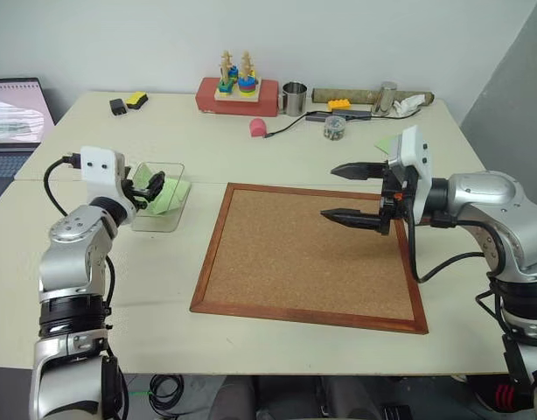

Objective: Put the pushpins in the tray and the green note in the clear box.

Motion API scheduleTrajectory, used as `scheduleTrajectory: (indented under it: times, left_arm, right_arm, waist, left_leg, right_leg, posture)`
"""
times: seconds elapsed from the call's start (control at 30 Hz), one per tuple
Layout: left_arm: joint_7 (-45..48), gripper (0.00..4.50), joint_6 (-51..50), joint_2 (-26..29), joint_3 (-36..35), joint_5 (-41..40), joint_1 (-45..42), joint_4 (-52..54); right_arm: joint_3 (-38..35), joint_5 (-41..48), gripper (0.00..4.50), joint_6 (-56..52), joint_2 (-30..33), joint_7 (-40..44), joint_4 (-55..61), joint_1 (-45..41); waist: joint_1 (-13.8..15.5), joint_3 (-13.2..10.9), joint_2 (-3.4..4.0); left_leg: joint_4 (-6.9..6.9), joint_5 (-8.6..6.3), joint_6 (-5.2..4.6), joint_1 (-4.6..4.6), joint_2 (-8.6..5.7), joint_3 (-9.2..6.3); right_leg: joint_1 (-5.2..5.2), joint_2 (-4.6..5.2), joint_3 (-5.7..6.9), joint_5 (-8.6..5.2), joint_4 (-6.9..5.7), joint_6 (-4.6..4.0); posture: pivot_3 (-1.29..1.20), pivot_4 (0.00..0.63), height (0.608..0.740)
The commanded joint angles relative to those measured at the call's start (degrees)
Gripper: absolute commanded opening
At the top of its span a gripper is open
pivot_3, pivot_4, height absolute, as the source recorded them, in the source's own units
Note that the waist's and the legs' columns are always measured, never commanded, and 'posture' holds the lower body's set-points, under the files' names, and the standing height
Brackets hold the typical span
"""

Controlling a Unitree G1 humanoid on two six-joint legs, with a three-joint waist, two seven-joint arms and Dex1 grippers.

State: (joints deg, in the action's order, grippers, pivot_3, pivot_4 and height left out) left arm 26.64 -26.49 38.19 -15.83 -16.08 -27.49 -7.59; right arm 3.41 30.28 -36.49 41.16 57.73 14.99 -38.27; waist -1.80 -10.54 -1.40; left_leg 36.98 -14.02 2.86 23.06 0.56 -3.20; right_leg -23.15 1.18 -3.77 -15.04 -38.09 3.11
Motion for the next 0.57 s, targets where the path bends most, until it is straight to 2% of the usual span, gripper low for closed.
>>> scheduleTrajectory:
  times: [0.03, 0.17, 0.3, 0.43, 0.57]
  left_arm:
    - [10.7, 3.87, -3.6, 8.8, 1.0, -1.8, 5.3, 9.6]
    - [22.7, 3.87, -0.3, 19.1, -0.6, -1.7, 17.1, 18.7]
    - [31.1, 3.87, 1.7, 25.1, -5.5, -2.0, 26.4, 19.7]
    - [36.8, 3.87, 2.4, 28.0, -10.2, -2.3, 32.6, 18.3]
    - [38.9, 3.87, 3.3, 27.9, -12.4, -2.6, 33.7, 17.1]
  right_arm:
    - [-3.5, -0.1, 4.24, 2.6, 3.8, 3.0, 0.8, 2.4]
    - [-6.3, 0.0, 4.24, 4.3, 9.4, 6.8, 0.7, 6.8]
    - [-10.3, -0.4, 4.24, 5.7, 16.4, 11.2, -0.4, 12.1]
    - [-14.3, -0.5, 4.24, 6.2, 22.8, 14.9, -1.9, 18.0]
    - [-16.2, -2.3, 4.24, 8.5, 25.4, 16.0, -3.3, 22.2]
  waist:
    - [-0.1, 0.0, 0.0]
    - [-0.2, 0.0, 0.02]
    - [0.0, -0.1, 0.09]
    - [0.1, -0.1, 0.09]
    - [0.0, -0.1, 0.09]
  left_leg:
    - [-0.03, 0.0, 0.0, -0.02, 0.01, 0.04]
    - [-0.1, -0.01, -0.01, -0.02, 0.07, 0.17]
    - [-0.06, -0.01, -0.02, -0.06, 0.13, 0.25]
    - [-0.03, -0.01, -0.02, -0.07, 0.14, 0.28]
    - [-0.04, -0.01, -0.02, -0.15, 0.14, 0.36]
  right_leg:
    - [0.0, 0.0, -0.03, 0.0, 0.01, 0.0]
    - [-0.07, -0.01, -0.1, -0.04, 0.05, -0.04]
    - [-0.04, 0.02, -0.17, -0.07, 0.04, -0.1]
    - [-0.04, 0.02, -0.11, -0.19, 0.03, -0.25]
    - [-0.03, -0.04, -0.12, -0.31, 0.01, -0.09]
  posture:
    - [0.0, 0.15, 0.74]
    - [0.0, 0.15, 0.74]
    - [0.0, 0.15, 0.74]
    - [0.0, 0.15, 0.74]
    - [0.0, 0.15, 0.74]
